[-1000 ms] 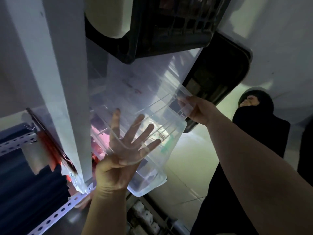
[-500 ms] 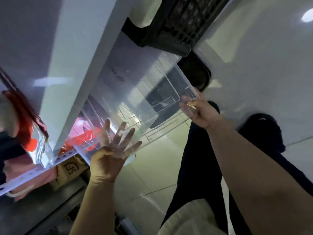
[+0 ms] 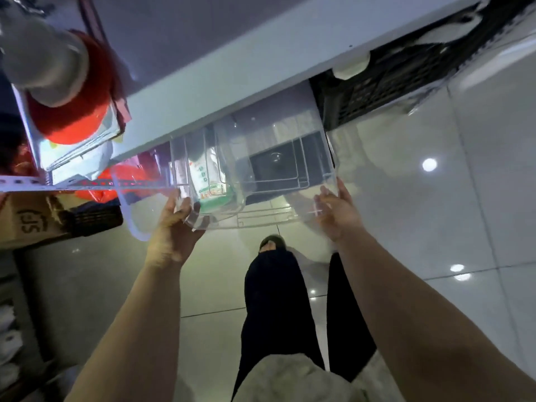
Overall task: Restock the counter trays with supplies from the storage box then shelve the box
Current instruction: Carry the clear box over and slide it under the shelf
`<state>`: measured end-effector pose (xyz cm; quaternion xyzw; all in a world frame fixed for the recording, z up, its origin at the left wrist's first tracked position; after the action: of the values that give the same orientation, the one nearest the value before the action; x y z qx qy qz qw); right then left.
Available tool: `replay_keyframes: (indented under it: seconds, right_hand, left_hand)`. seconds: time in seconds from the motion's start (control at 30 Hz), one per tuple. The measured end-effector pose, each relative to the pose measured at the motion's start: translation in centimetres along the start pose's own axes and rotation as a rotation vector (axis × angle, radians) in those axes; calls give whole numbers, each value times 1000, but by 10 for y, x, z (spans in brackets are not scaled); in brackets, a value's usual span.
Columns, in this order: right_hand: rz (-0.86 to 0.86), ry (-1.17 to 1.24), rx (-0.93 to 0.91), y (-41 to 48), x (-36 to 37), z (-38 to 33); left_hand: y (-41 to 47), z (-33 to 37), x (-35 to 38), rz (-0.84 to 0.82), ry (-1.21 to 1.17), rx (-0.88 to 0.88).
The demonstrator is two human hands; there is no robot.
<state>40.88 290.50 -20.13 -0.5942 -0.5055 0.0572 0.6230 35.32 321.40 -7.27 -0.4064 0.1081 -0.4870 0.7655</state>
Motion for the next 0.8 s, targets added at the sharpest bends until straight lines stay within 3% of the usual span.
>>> replay_keyframes:
  seconds: [0.13, 0.23, 0.33, 0.53, 0.7, 0.8]
  right_hand:
    - [45, -44, -24, -26, 27, 5]
    - [60, -165, -97, -42, 56, 12]
    - [16, -237, -165, -48, 84, 29]
    - [-63, -392, -238, -44, 136, 73]
    - [-78, -519, -235, -27, 173, 106]
    - [-37, -621, -201, -18, 181, 120]
  left_hand:
    - [-2, 3, -43, 32, -105, -25]
    - [-9, 2, -76, 59, 33, -68]
    - [-12, 4, -115, 113, 0, -34]
    - [-21, 18, -181, 215, 278, 52]
    - [-25, 12, -231, 375, 312, 15]
    - [-19, 3, -246, 361, 282, -56]
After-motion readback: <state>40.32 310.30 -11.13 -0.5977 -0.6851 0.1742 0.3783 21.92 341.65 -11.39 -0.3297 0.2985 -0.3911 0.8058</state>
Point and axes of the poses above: each hand's wrist, its own y-axis towards the middle knuckle, its own x-axis out of the palm, z = x × y, the point moved 8 cm from there along y, towards the middle knuckle, and after that the axes turned 11 degrees about -z, right-handed, at the moved point
